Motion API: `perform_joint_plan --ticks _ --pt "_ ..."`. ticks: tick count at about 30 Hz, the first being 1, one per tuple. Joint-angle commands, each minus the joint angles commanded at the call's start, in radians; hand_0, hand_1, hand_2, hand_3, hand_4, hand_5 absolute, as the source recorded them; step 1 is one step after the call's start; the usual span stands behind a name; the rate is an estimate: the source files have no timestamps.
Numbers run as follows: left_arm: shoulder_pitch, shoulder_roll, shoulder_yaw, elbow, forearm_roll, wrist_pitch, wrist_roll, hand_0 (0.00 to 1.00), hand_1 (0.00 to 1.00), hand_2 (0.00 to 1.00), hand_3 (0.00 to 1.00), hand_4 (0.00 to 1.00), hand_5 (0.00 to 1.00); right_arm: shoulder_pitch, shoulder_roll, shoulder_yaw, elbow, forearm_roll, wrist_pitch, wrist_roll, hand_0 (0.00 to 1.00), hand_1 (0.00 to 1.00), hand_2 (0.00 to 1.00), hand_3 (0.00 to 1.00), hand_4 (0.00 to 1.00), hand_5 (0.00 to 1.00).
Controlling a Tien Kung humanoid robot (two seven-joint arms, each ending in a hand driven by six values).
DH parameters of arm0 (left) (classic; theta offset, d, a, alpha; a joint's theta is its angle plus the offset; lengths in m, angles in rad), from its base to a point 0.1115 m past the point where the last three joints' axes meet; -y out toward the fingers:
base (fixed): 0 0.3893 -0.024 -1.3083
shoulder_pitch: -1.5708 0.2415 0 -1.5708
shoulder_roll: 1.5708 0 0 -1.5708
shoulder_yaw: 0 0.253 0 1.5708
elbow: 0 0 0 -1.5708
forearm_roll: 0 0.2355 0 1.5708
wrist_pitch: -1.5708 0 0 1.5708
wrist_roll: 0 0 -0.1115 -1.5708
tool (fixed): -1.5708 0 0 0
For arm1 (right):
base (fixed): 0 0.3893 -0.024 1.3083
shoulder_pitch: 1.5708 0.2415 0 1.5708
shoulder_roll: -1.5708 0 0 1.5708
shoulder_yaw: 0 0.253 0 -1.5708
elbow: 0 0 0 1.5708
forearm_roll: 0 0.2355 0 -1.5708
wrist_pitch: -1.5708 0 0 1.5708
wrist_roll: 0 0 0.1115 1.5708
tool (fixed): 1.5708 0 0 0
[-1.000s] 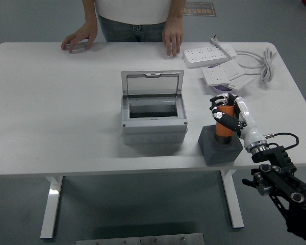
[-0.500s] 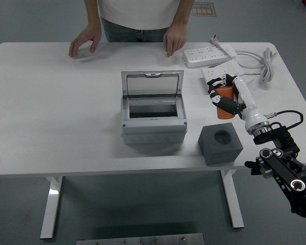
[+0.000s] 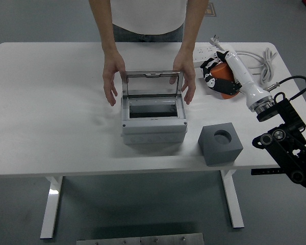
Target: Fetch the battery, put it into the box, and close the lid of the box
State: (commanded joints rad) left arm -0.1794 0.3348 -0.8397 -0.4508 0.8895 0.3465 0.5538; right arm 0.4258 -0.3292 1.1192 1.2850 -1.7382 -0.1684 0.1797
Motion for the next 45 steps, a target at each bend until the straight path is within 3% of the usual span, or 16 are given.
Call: perform_joint_plan --ticks 11,18,33,45 --pt "-0.002 0.004 0.001 0.0 -0.002 0.002 0.001 0.645 0.688 0.587 0.597 0.54 0.002 0.078 0.017 -0.098 -0.003 -0.284 0.051 -0.103 0.202 0.24 0.324 0.373 0.319 0.002" --pt "-0.003 0.007 0.001 -0.001 -0.004 0.003 0.003 0.644 0.688 0.586 0.596 0.538 0.002 0.124 0.05 -0.177 -0.019 -0.39 0.1 -0.191 0.213 0.238 0.321 0.373 0.286 0.002" --pt "-0.006 0.011 -0.01 -0.004 0.012 0.003 0.015 0.644 0.689 0.586 0.596 0.537 0.002 0.182 0.145 -0.273 -0.062 -0.413 0.098 -0.24 0.217 0.236 0.322 0.366 0.301 0.002" --pt "-0.01 0.013 -0.017 -0.005 0.026 0.0 0.021 0.644 0.689 0.586 0.596 0.536 0.002 0.199 0.206 -0.308 -0.139 -0.338 0.055 -0.232 0.214 0.237 0.324 0.369 0.318 0.002"
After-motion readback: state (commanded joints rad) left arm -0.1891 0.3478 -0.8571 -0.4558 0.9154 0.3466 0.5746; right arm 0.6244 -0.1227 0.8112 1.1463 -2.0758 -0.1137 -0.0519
